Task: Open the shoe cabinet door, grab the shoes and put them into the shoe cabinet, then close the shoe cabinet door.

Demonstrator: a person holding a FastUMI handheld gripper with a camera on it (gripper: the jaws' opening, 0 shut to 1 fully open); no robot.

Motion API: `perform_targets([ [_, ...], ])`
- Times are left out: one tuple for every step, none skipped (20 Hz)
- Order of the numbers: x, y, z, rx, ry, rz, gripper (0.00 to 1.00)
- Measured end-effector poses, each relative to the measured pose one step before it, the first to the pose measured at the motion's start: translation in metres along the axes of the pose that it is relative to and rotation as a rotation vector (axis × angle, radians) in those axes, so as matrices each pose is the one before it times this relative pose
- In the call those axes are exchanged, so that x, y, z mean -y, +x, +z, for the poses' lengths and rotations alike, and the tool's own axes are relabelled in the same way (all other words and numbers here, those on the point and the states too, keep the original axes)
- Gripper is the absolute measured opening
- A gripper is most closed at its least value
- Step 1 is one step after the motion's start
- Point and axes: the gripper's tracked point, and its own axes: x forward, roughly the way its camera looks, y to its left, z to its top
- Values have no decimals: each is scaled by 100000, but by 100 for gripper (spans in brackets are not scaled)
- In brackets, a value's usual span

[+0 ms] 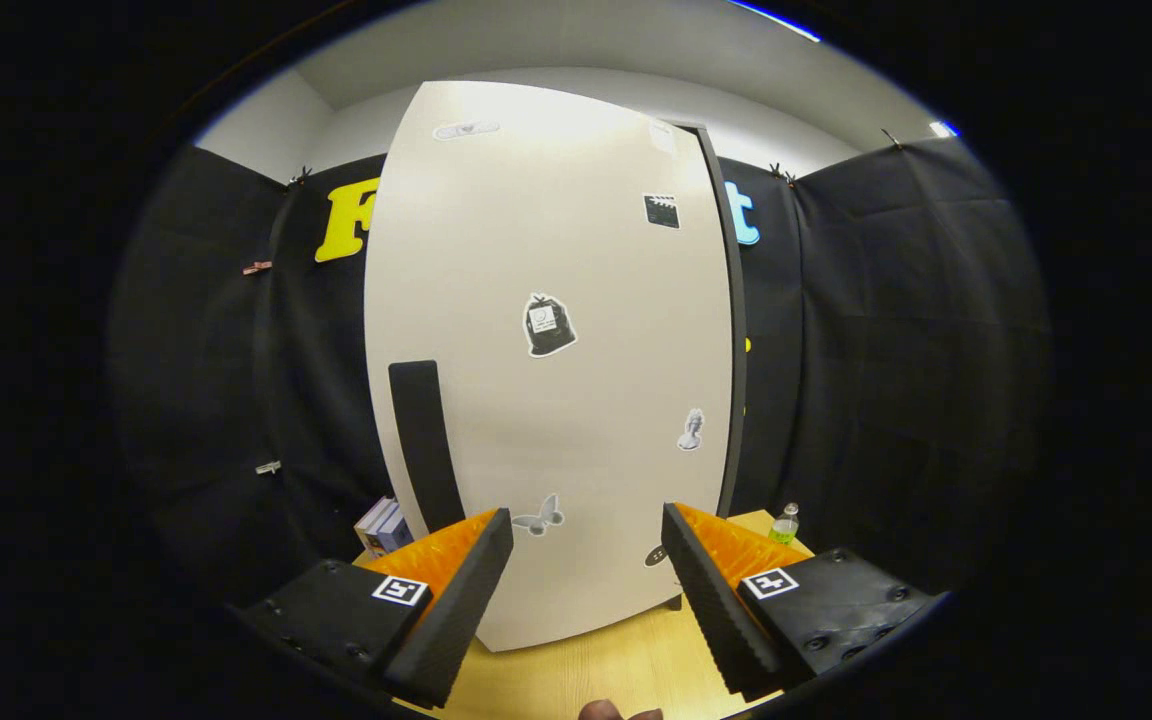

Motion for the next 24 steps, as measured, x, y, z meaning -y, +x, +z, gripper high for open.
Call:
perform_targets([
  [337, 81, -100, -147, 354, -1107, 98],
  [346, 118, -86, -303, 98, -1118, 98],
  [256, 203, -58, -392, 259, -1074, 98],
  [210, 141, -170, -606, 478, -556, 98],
  [457, -160, -328, -545, 547, -744, 98],
  [267, 1, -99, -221, 301, -506, 98],
  [299, -62, -71, -161, -111, -631, 98],
  [267, -94, -94, -35, -323, -560, 98],
  [179, -90, -99, -53, -258, -248, 98],
  [111, -35, -90, -176, -96, -150, 98],
  [83, -63, -37, -40, -124, -207, 98],
  [85, -36, -77, -8, -279, -141, 98],
  [87, 46, -24, -1, -323, -84, 98],
  [-2, 27, -79, -118, -261, -7, 98],
  [-104, -49, -66, -9, -20, 147, 98],
  [-28, -44, 20, -87, 123, 73, 98],
  [-12, -74, 31, -111, 48, 80, 98],
  [16, -5, 54, 50, -49, 43, 98],
  [-74, -36, 1, -114, -170, 163, 98],
  [-24, 6, 39, 16, -238, 83, 98],
  [2, -78, 22, 132, -281, -28, 98],
  [16, 39, 67, 231, -254, -41, 98],
  [-37, -33, 128, 45, -229, 90, 98],
  [-16, -120, 62, 82, -45, 212, 98],
])
